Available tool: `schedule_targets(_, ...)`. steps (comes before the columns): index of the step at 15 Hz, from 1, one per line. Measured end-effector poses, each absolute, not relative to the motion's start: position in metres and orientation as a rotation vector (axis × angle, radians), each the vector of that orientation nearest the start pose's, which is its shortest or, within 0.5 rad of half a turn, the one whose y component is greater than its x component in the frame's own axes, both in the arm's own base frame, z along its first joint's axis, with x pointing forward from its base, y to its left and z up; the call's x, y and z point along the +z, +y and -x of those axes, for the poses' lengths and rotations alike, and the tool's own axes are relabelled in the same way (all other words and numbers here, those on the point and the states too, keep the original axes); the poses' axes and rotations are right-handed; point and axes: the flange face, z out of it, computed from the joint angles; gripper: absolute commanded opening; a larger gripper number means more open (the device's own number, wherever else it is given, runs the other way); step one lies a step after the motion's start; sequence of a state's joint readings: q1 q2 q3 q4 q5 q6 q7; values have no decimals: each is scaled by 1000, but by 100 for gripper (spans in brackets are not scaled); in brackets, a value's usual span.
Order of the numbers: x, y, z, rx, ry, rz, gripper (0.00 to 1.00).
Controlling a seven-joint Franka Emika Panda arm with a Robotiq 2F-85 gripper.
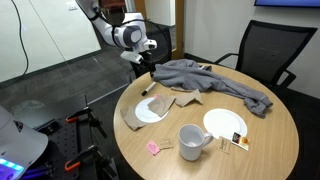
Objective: Take the marker from the table and place in the white cup
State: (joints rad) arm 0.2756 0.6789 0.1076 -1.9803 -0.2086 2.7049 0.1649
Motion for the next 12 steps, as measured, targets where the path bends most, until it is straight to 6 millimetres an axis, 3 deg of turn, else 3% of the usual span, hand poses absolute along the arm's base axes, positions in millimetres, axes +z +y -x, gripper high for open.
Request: schedule_targets(12, 67, 234, -577, -49, -600, 3136, 100)
